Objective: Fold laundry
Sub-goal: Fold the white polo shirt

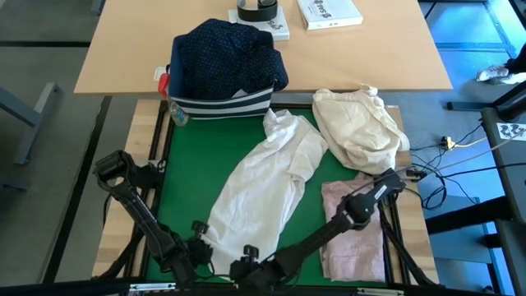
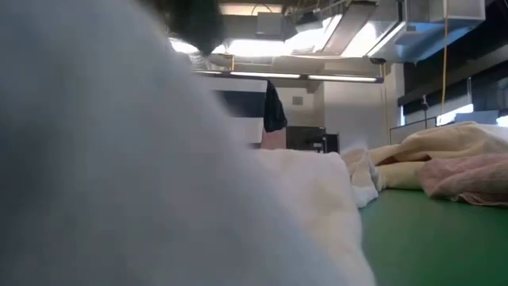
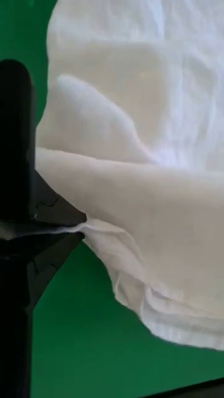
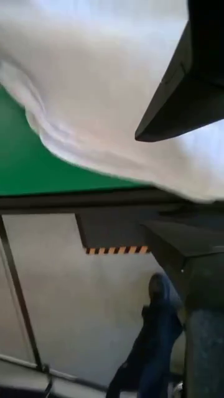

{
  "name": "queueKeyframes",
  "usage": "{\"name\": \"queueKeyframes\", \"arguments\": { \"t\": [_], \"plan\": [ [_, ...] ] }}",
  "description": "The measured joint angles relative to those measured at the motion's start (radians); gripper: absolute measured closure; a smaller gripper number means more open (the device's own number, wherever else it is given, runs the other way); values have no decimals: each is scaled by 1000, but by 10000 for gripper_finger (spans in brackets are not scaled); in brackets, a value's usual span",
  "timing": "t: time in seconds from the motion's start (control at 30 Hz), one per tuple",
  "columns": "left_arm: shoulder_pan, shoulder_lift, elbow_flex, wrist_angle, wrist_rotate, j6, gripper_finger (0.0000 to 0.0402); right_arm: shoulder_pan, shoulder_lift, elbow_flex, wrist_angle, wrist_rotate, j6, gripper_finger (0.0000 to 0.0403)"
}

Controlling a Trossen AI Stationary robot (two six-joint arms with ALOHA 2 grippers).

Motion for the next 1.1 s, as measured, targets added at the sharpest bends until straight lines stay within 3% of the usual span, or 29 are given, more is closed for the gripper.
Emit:
{"name": "queueKeyframes", "arguments": {
  "t": [0.17,0.5,0.9,1.1],
  "plan": [
    [0,0,0,-3,-17,6,395,6,35,-25,-22,-19,99,199],
    [-1,0,0,1,-23,34,394,13,60,-33,-48,-9,102,226],
    [0,-1,0,5,-25,64,394,-22,79,-38,60,-20,-122,274],
    [1,-1,0,-2,-24,81,394,-36,119,-31,53,-128,-153,295]
  ]
}}
